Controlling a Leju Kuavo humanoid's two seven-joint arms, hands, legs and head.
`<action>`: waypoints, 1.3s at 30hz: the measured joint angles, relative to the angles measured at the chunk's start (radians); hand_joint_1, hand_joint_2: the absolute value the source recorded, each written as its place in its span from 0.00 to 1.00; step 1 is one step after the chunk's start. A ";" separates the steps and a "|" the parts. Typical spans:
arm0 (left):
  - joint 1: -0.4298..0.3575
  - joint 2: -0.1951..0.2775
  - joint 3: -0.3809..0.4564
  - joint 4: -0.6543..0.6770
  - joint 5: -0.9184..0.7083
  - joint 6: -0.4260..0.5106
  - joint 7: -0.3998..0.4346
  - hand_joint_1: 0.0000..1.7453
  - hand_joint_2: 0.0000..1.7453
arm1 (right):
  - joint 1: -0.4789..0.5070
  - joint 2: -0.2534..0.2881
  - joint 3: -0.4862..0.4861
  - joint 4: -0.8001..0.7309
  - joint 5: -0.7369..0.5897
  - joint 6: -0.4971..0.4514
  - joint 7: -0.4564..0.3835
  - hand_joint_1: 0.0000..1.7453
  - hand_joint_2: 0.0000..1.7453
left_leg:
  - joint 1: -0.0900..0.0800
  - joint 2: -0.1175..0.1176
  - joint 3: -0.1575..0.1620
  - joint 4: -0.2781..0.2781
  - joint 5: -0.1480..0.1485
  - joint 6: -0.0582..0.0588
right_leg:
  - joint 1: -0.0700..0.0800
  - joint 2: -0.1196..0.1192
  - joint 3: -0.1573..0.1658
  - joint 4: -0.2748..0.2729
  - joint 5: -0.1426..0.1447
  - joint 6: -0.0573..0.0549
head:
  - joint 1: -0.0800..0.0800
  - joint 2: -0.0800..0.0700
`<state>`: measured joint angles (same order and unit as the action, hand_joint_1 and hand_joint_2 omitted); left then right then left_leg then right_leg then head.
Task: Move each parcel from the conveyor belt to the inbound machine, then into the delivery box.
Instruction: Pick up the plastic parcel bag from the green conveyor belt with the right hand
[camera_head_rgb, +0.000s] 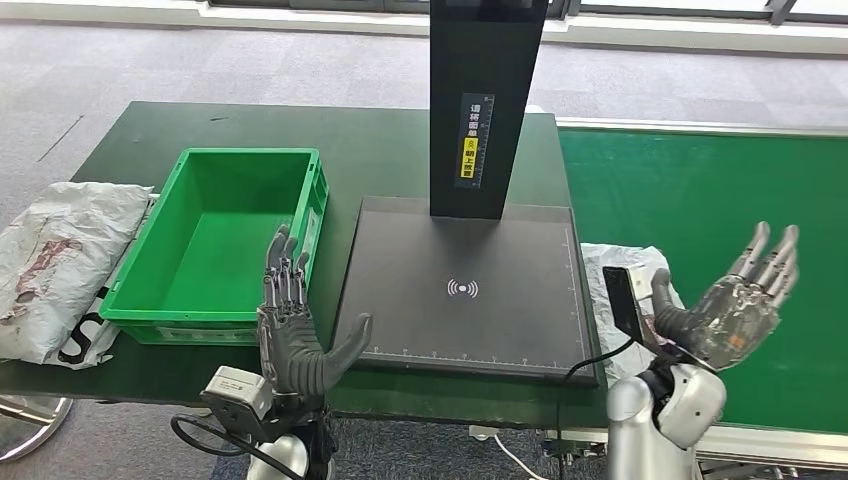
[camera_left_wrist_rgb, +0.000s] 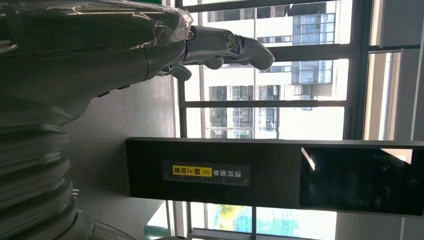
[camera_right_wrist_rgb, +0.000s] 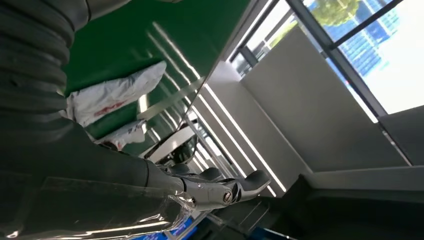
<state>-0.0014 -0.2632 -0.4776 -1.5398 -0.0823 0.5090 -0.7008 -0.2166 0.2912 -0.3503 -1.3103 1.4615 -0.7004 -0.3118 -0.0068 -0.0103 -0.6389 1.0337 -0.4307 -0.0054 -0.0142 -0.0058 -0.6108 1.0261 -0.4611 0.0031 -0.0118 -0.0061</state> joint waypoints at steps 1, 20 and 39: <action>0.001 0.000 0.001 -0.001 0.000 0.000 0.000 0.00 1.00 | -0.015 0.000 -0.056 0.009 0.013 0.000 -0.007 0.00 1.00 | 0.000 0.000 0.000 0.000 0.000 0.000 | 0.000 0.000 0.000 0.000 0.000 0.001 | 0.000 0.000; 0.012 0.000 0.007 -0.012 -0.011 0.000 0.000 0.00 1.00 | -0.105 -0.010 -0.374 0.173 0.050 0.000 0.093 0.00 1.00 | 0.000 0.001 0.000 0.000 -0.001 0.002 | 0.000 0.001 0.000 0.000 0.000 0.002 | 0.000 0.000; 0.015 0.002 0.009 -0.011 -0.013 0.012 0.000 0.00 1.00 | -0.218 -0.091 -0.465 0.571 -0.114 0.000 -0.027 0.00 1.00 | 0.000 0.002 0.000 0.000 -0.001 0.002 | 0.000 0.002 0.000 0.000 0.000 0.002 | 0.000 0.000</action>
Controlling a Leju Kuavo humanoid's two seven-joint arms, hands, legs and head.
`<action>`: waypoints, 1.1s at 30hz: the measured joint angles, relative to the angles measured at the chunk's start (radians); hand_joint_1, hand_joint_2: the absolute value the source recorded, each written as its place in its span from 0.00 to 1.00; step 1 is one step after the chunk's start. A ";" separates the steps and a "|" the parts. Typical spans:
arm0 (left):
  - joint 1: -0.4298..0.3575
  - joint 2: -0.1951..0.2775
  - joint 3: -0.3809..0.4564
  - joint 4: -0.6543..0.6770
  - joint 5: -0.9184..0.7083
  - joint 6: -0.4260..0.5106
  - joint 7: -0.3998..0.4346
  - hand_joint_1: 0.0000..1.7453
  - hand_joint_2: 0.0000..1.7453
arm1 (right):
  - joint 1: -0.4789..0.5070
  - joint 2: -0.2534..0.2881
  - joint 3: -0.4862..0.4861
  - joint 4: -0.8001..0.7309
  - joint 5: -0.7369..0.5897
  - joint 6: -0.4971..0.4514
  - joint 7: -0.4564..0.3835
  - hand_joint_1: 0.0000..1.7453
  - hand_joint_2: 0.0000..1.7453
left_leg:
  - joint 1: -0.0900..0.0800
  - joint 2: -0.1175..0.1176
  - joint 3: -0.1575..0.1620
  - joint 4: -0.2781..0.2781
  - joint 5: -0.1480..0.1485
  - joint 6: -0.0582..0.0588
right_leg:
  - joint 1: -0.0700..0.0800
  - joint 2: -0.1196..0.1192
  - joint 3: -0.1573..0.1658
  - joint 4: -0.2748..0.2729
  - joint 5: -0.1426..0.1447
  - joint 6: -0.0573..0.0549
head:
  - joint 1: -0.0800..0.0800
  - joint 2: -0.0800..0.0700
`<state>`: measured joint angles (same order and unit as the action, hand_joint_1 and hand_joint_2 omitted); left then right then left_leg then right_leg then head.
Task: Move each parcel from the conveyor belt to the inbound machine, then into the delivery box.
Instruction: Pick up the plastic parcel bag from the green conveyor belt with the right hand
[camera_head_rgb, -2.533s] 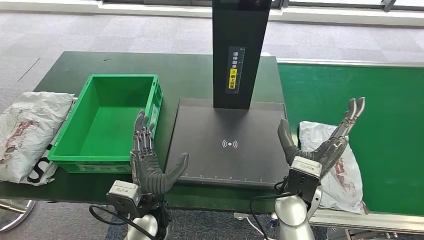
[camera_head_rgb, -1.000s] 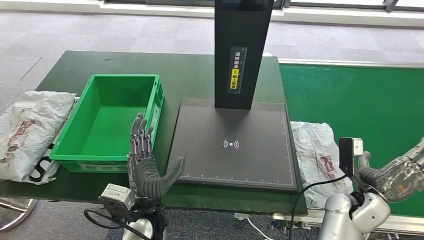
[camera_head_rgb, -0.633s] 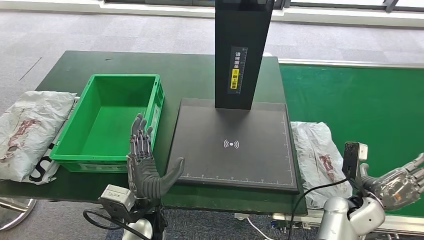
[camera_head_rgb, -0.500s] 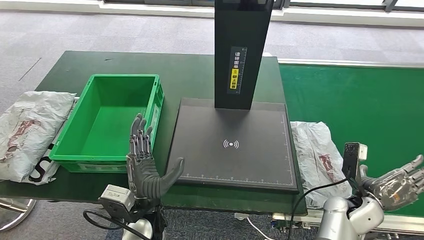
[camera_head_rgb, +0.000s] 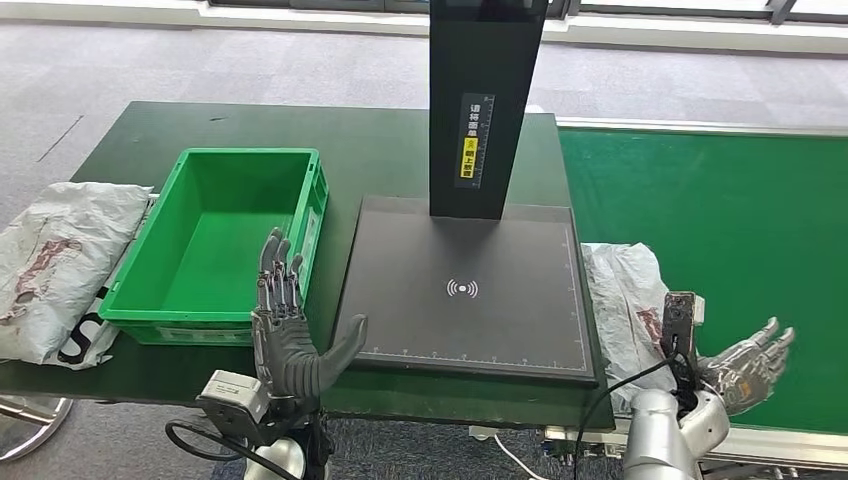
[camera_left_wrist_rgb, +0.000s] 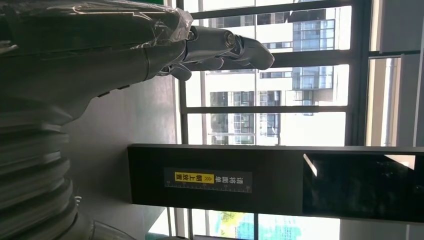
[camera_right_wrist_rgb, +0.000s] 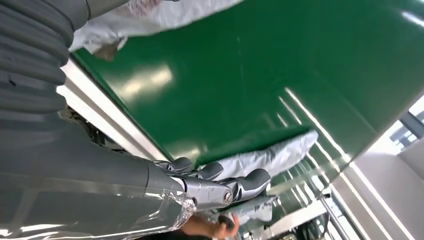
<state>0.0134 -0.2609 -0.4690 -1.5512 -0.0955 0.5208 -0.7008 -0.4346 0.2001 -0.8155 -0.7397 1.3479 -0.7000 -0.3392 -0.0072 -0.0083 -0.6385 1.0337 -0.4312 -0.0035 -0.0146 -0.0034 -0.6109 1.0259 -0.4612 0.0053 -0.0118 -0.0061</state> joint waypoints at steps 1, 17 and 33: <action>0.000 0.000 0.000 0.000 0.000 -0.001 0.000 0.00 1.00 | -0.005 -0.006 -0.003 0.026 -0.009 0.000 -0.007 0.00 1.00 | 0.000 0.000 0.000 0.000 0.000 0.000 | 0.000 0.000 0.000 0.000 0.000 0.000 | 0.000 0.000; 0.000 0.000 0.000 0.004 -0.012 -0.026 0.000 0.00 1.00 | -0.047 -0.070 -0.007 0.274 0.029 0.017 0.117 0.00 1.00 | 0.000 0.000 0.000 0.000 0.000 0.000 | 0.000 0.000 0.000 0.000 0.000 0.000 | 0.000 0.000; -0.001 0.000 0.000 0.016 -0.013 -0.051 0.000 0.00 1.00 | -0.057 -0.095 0.031 0.338 0.107 0.191 0.246 0.00 1.00 | 0.000 0.001 0.002 0.000 0.000 0.000 | 0.000 0.001 0.001 0.000 0.000 0.000 | 0.000 0.000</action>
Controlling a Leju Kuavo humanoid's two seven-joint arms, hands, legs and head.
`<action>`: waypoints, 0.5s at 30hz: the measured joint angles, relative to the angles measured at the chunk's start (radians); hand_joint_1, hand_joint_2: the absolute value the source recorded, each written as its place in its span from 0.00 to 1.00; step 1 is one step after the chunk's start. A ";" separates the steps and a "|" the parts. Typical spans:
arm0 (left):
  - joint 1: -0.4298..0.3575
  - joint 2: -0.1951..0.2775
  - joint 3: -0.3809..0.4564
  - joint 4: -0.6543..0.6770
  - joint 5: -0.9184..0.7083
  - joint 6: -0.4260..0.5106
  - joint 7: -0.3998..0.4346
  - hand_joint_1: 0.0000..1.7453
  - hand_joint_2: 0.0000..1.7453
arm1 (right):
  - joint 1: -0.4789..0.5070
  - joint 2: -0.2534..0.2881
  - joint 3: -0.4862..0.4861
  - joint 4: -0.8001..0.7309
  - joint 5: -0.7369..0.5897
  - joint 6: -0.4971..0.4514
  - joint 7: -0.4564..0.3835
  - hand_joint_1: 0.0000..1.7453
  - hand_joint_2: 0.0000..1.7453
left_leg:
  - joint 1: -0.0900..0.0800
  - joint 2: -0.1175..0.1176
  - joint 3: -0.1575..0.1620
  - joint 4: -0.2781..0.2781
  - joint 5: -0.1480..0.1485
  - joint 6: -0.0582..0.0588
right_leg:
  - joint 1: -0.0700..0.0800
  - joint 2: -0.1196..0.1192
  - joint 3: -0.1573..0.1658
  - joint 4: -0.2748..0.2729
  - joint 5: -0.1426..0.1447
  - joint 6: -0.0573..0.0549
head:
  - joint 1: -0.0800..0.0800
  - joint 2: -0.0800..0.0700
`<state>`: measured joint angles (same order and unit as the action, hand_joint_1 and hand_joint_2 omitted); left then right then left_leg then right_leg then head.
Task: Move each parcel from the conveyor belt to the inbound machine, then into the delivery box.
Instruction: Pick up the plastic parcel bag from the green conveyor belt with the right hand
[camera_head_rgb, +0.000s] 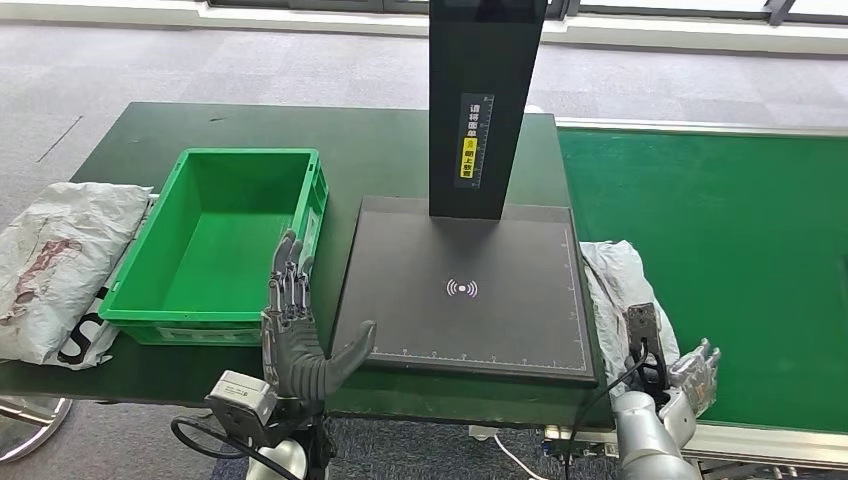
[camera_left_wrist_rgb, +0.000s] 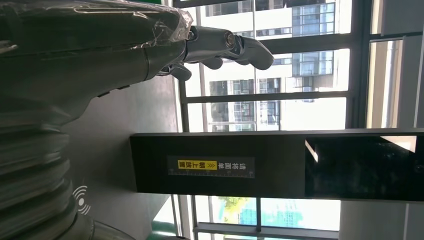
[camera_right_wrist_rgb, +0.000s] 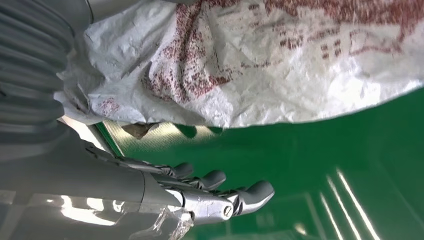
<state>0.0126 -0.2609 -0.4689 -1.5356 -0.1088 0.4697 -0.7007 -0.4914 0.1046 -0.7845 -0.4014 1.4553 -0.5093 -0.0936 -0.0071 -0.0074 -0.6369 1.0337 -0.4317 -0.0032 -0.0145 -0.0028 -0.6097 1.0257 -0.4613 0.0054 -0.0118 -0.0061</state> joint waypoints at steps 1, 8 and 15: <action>0.000 0.000 0.000 0.002 0.002 -0.001 0.000 0.00 1.00 | 0.000 0.000 0.007 0.002 0.010 0.019 0.011 0.00 1.00 | 0.000 0.000 0.000 0.000 0.000 0.000 | 0.000 0.000 0.000 0.000 0.000 0.000 | 0.000 0.000; -0.001 0.000 0.000 0.007 0.011 -0.003 0.000 0.00 1.00 | 0.000 -0.005 0.036 0.011 0.032 0.057 0.034 0.34 1.00 | 0.000 0.002 0.002 0.000 0.000 0.000 | 0.000 0.003 0.001 0.000 0.001 0.001 | 0.000 0.000; -0.002 0.000 0.000 0.015 0.012 -0.003 0.000 0.00 1.00 | 0.002 -0.006 0.048 0.017 0.034 0.066 0.044 1.00 1.00 | 0.000 0.002 0.003 0.000 0.000 0.001 | 0.000 0.002 0.003 -0.001 0.001 0.001 | 0.000 0.000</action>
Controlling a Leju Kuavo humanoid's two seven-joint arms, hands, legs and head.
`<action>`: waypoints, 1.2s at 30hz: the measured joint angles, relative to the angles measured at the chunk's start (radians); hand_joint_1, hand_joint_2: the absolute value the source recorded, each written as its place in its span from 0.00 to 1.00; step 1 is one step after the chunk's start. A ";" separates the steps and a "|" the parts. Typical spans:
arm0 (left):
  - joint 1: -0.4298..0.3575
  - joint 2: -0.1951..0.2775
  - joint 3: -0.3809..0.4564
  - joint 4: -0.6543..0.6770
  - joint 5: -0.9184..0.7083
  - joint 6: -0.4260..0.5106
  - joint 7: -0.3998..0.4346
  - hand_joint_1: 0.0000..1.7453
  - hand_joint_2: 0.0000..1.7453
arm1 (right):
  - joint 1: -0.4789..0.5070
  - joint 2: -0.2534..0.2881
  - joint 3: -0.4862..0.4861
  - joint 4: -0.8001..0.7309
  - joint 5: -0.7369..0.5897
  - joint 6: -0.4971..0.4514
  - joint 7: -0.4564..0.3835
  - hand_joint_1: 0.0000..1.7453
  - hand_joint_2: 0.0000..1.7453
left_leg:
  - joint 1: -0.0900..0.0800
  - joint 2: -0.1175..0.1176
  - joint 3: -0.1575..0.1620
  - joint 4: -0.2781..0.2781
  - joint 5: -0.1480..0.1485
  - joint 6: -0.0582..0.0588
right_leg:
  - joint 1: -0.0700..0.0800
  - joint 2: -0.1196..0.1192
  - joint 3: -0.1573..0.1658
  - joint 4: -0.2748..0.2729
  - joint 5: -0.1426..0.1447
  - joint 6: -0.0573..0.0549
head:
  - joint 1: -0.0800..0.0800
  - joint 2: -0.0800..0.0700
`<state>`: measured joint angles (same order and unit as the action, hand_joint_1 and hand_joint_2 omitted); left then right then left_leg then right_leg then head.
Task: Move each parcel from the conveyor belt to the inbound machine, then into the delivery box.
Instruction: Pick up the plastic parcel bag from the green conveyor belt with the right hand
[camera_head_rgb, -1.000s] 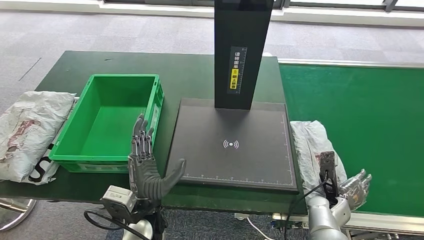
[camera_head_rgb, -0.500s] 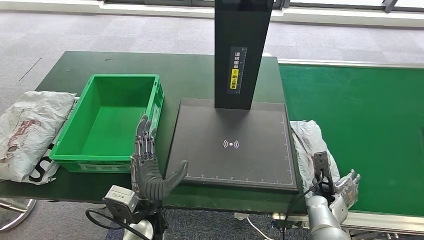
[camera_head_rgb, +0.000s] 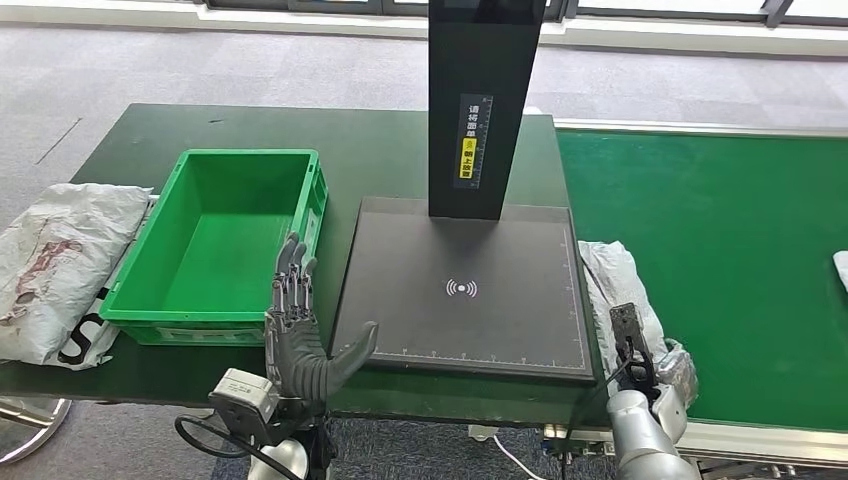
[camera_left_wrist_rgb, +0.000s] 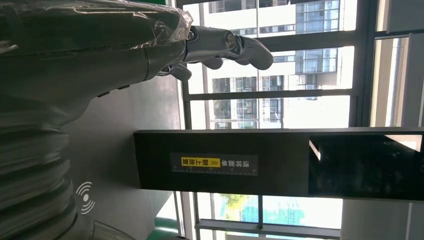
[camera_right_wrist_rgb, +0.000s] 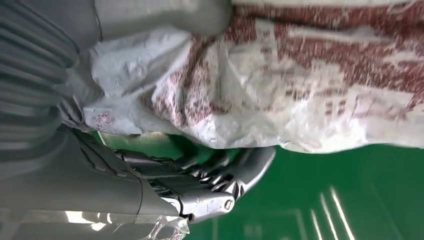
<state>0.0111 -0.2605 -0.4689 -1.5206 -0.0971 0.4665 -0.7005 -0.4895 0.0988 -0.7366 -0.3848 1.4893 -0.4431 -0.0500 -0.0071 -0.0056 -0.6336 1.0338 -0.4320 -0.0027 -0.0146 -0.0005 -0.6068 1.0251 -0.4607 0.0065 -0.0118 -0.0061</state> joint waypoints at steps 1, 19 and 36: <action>0.000 0.000 0.000 0.001 0.000 0.000 0.000 0.00 1.00 | 0.001 0.000 0.001 0.001 0.000 -0.002 0.000 1.00 1.00 | 0.000 0.000 0.000 0.000 0.000 0.000 | 0.000 0.000 0.000 0.000 0.000 0.000 | 0.000 0.000; -0.001 0.002 0.000 0.027 0.019 0.000 0.000 0.00 1.00 | 0.009 -0.003 0.024 0.002 -0.016 -0.006 -0.028 1.00 1.00 | 0.000 0.000 0.000 0.000 0.000 0.001 | 0.000 0.000 0.002 -0.002 0.000 0.001 | 0.000 0.000; -0.003 0.003 0.000 0.041 0.018 0.038 0.000 0.00 1.00 | 0.221 0.198 0.198 -0.568 -0.620 -0.257 -0.590 1.00 1.00 | 0.001 0.000 -0.001 -0.001 -0.002 -0.001 | 0.000 0.001 -0.001 -0.002 -0.003 0.000 | 0.000 0.000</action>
<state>0.0076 -0.2579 -0.4691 -1.4800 -0.0793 0.5047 -0.7008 -0.2689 0.2966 -0.5385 -0.9530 0.8688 -0.7001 -0.6403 -0.0066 -0.0059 -0.6349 1.0332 -0.4342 -0.0038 -0.0141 0.0009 -0.6078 1.0233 -0.4635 0.0067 -0.0118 -0.0061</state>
